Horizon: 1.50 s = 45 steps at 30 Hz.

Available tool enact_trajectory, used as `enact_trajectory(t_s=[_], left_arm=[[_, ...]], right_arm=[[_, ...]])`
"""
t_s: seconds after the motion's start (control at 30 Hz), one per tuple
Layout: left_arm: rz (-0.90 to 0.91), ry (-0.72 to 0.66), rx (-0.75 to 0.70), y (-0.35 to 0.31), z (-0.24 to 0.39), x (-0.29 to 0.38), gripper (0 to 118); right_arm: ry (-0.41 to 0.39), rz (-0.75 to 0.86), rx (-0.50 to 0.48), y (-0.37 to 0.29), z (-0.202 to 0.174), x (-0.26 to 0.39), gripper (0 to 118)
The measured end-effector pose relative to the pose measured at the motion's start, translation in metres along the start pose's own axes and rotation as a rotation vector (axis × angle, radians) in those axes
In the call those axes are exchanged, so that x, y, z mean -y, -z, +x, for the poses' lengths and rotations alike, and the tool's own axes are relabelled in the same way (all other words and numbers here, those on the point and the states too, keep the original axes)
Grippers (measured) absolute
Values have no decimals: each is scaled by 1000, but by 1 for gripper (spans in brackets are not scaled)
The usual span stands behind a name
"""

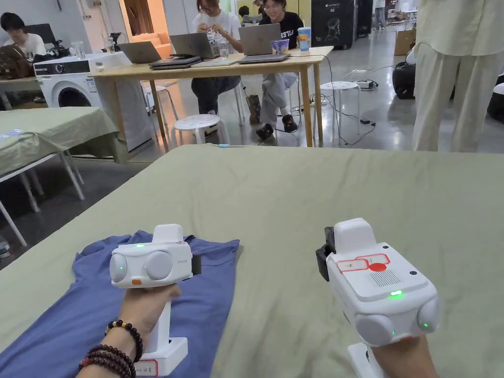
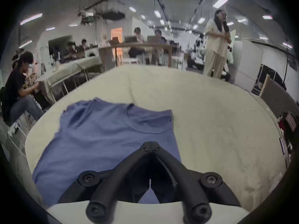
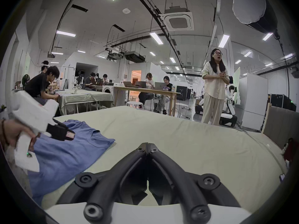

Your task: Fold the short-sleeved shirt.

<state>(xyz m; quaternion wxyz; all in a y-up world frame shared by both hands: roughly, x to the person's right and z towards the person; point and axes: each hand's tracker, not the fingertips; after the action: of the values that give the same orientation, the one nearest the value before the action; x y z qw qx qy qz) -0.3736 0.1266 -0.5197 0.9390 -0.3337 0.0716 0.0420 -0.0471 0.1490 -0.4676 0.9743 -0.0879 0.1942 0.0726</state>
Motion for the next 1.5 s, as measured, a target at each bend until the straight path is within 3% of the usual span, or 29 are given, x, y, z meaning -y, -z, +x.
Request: enact_trajectory(t_s=[0.07,0.13,0.23,0.27,0.3,0.47,0.6,0.67,0.73,0.77,0.8,0.87,1.03,1.17,1.3,1.5], left_arm=[[-86,-26,19,28,-6,-8,2],[-158,-74,19,51,-9,-13,56],[-185,-44,0,74,-14,-17,81],[-184,-28,-29,78,-14,-17,100],[-166,-25,-53,80,-15,-17,107],[-261,-76,-4,97,-23,-2,101],[-193,33,-68,97,-11,14,91],[-192,29,-60,92,-11,11,67],[-161,41,-125,86,-11,4,10],[-153,36,-141,84,-13,3,6],[-150,38,-170,82,-18,2,6],[-147,-13,-95,78,-26,3,6],[-1,121,-102,52,-13,-3,6],[92,76,-15,24,3,-28,6],[184,180,61,-12,55,-54,6],[308,315,324,-64,184,-86,6]], right_arm=[[-14,-9,3,1,2,7,0],[-26,-21,6,3,4,11,0],[-25,-38,4,11,8,21,0],[-27,-42,4,12,9,23,0],[-28,-45,2,14,10,25,0],[-13,-62,-4,14,8,26,1],[-31,-70,-14,18,5,30,1],[-38,-74,-15,19,4,31,1],[-36,-76,-14,18,4,31,1],[-34,-77,-13,18,4,31,1],[-32,-78,-12,17,5,31,1],[-29,-76,-7,18,6,33,1],[-26,-82,27,15,19,33,1],[-8,-79,86,11,47,32,1],[18,-62,162,-12,83,23,1],[47,-46,307,-61,149,24,1]])
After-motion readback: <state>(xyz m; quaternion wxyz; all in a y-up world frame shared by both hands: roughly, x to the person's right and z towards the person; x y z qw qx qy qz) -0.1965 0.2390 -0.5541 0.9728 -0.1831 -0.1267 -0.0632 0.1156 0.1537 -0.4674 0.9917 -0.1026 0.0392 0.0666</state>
